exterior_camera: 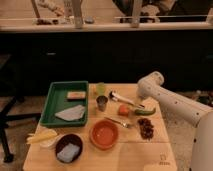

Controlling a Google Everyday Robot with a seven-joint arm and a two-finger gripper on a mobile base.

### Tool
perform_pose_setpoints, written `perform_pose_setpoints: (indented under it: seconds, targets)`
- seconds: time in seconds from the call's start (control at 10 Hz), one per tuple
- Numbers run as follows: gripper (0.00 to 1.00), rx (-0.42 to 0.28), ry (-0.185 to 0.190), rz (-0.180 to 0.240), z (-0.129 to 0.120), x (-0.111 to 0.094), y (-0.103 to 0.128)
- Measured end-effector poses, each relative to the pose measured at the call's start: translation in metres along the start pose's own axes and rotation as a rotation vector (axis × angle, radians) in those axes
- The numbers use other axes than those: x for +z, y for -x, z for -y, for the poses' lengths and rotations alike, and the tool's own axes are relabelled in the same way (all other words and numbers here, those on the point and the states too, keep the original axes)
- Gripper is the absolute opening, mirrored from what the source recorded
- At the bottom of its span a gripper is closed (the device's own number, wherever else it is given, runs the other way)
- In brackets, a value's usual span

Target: Wipe table surface with brush

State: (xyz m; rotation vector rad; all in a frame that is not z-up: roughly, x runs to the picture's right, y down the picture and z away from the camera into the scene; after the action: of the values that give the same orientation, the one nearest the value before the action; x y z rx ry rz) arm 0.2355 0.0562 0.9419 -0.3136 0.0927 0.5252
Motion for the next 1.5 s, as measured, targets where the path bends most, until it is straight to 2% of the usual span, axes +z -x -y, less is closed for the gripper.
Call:
perform_pose_setpoints:
  seconds: [0.3, 1.0, 1.1, 1.5]
  targets:
    - [0.8, 0.025, 0.012, -0.012, 0.002, 0.012, -0.002]
    - [0.78, 0.053, 0.097, -0.03, -0.011, 0.029, -0.007]
    - [0.72, 0.051, 0.102, -0.03, -0.012, 0.03, -0.007]
    - [0.3, 0.051, 0.119, -0.026, -0.015, 0.031, -0.007]
